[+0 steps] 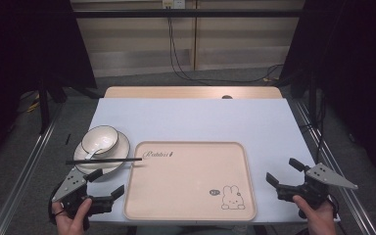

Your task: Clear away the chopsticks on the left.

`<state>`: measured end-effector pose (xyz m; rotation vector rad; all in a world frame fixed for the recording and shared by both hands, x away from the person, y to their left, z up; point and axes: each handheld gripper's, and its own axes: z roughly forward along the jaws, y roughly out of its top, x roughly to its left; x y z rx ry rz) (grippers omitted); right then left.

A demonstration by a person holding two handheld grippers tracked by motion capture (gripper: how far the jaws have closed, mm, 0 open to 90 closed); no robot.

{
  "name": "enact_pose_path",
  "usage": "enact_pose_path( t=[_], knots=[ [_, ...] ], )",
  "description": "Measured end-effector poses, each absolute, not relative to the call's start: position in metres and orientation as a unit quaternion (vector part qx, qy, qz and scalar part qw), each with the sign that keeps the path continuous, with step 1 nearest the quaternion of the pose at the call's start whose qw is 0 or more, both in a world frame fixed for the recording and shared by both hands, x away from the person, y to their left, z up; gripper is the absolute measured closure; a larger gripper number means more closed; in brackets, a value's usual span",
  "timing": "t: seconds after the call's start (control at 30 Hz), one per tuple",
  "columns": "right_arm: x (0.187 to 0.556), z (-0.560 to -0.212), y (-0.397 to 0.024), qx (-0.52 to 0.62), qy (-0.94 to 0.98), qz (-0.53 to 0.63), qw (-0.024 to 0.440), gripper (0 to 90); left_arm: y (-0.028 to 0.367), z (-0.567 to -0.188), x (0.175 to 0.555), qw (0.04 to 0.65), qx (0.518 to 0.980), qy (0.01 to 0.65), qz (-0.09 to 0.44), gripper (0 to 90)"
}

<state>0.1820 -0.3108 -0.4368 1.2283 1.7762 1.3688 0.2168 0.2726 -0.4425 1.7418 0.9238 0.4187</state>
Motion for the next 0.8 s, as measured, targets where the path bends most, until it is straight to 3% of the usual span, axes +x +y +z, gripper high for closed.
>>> enact_pose_path(
  t=[0.47, 0.8],
  knots=[
    [0.184, -0.438, -0.308, 0.459, 0.669, 0.514, 0.278, 2.0, 0.290, -0.434, 0.214, 0.520, 0.728, 0.388, 0.219, 3.4],
    [0.185, -0.438, -0.306, 0.453, 0.675, 0.511, 0.279, 2.0, 0.321, -0.435, 0.228, 0.513, 0.742, 0.401, 0.162, 6.3]
  ],
)
